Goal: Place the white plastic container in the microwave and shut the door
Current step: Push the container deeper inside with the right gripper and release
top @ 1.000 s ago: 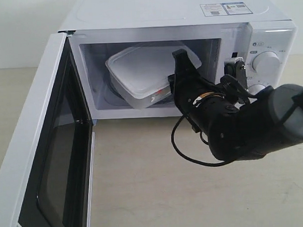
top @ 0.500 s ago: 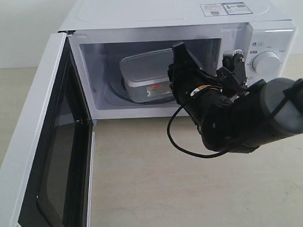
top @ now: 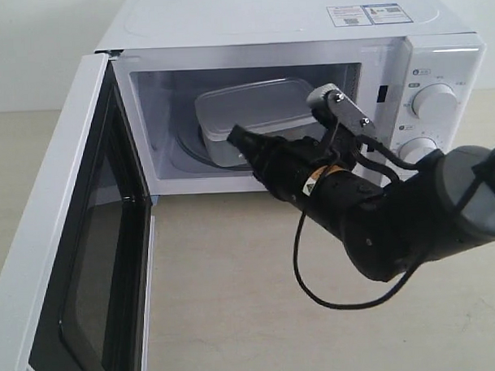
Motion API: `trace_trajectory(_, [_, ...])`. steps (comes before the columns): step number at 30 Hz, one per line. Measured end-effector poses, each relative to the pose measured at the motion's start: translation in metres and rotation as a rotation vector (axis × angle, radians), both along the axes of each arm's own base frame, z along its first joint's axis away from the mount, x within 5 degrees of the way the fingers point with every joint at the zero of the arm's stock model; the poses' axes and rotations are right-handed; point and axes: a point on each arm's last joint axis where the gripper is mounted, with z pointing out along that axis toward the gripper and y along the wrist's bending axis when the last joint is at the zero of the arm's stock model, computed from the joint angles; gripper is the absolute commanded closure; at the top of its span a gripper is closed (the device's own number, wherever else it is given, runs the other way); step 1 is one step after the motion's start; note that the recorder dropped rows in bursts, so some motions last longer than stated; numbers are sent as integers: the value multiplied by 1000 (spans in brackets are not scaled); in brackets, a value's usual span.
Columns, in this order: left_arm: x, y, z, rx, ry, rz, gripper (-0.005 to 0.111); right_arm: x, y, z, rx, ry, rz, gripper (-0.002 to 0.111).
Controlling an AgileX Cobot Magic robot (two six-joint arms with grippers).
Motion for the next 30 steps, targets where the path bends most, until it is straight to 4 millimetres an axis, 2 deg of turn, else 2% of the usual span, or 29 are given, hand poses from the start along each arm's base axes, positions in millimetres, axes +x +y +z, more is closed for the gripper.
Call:
trace_trajectory(4, [0,0,0,0,0,0,102,-4,-3,-8,-329,-144,113,108])
trace_trajectory(8, [0,0,0,0,0,0,102,-3,-2,-19,-474,-237,151,108])
trace_trajectory(13, [0,0,0,0,0,0,102,0,-3,-40,-510,-274,133,108])
trace_trajectory(15, [0,0,0,0,0,0,102,4,0,-42,-508,-290,120,108])
trace_trajectory(23, [0,0,0,0,0,0,102,36,23,-40,-488,-385,88,108])
trace_trajectory(30, [0,0,0,0,0,0,102,74,26,-34,-494,-369,52,108])
